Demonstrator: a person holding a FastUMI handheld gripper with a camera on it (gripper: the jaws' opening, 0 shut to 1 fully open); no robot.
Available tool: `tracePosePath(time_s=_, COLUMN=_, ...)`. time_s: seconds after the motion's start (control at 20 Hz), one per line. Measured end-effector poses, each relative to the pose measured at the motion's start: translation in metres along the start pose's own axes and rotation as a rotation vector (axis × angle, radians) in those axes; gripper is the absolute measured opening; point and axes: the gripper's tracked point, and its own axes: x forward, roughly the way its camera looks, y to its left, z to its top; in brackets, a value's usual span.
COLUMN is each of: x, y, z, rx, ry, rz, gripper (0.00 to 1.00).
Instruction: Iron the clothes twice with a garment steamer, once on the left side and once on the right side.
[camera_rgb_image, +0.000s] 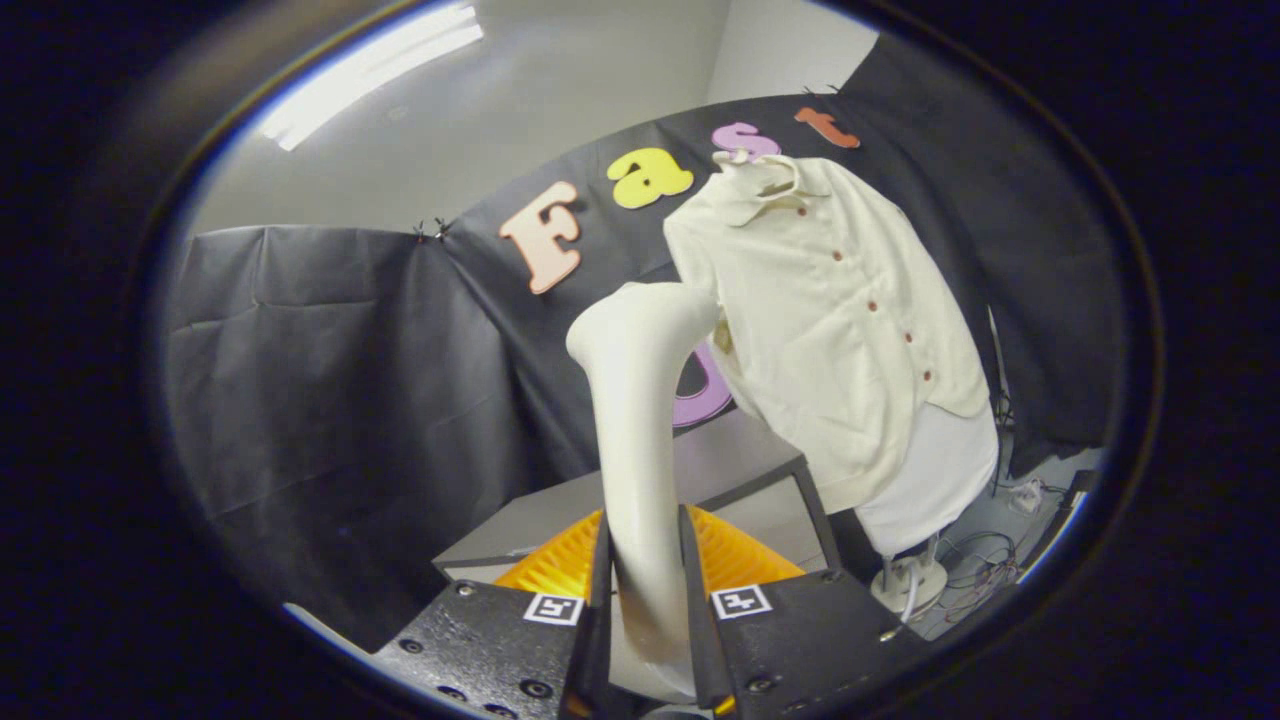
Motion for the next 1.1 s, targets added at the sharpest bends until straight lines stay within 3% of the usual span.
tracePosePath(time_s=0.3, x=-0.025, y=0.095, z=-0.039, rx=0.098, ry=0.086, rz=0.151, gripper=0.32)
tracePosePath(time_s=0.65, x=-0.038, y=0.109, z=-0.056, rx=0.077, ry=0.126, rz=0.161, gripper=0.32)
tracePosePath(time_s=1.1, x=-0.060, y=0.093, z=-0.034, rx=-0.184, ry=0.032, rz=0.106, gripper=0.32)
